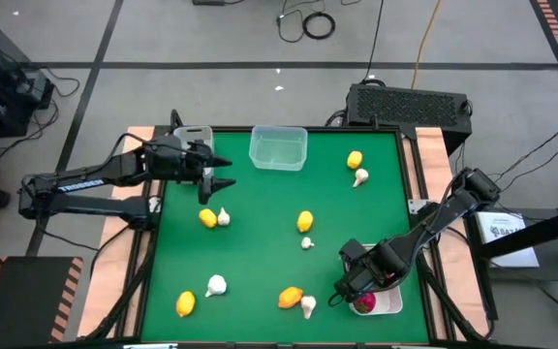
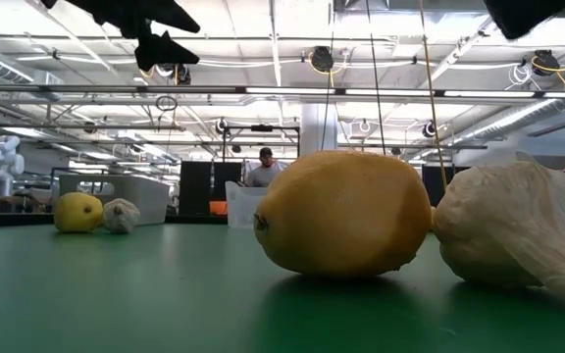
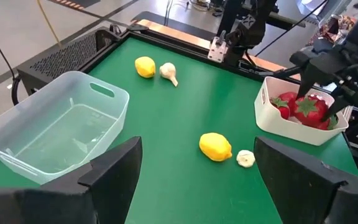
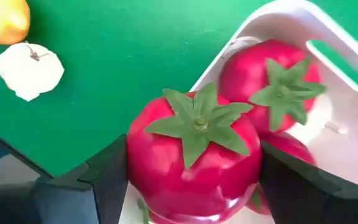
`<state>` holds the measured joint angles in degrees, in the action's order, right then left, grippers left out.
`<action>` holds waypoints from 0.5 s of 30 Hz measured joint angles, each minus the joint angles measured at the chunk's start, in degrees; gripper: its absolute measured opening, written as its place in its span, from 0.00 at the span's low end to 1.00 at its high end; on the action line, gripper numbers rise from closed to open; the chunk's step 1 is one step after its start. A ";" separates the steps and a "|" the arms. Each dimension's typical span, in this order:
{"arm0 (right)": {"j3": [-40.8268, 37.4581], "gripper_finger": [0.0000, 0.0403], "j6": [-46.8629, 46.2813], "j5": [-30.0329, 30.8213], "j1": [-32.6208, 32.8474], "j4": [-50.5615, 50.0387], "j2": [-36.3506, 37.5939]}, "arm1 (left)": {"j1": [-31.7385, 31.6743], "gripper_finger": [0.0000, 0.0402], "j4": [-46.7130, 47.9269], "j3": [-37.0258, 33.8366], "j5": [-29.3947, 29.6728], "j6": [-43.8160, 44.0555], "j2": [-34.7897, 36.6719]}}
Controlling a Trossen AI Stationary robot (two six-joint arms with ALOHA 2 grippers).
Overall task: Sort produce into baskets
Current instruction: Put the red tomato into the white bin
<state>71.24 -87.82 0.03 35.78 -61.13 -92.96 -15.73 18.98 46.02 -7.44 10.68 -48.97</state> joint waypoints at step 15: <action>-4.65 0.71 -3.30 -3.00 0.31 0.94 0.08 | 0.00 0.78 0.00 0.00 0.13 -0.49 0.00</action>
<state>66.59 -91.11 -2.97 36.10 -60.19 -92.88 -15.73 18.98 46.02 -7.31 10.19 -48.97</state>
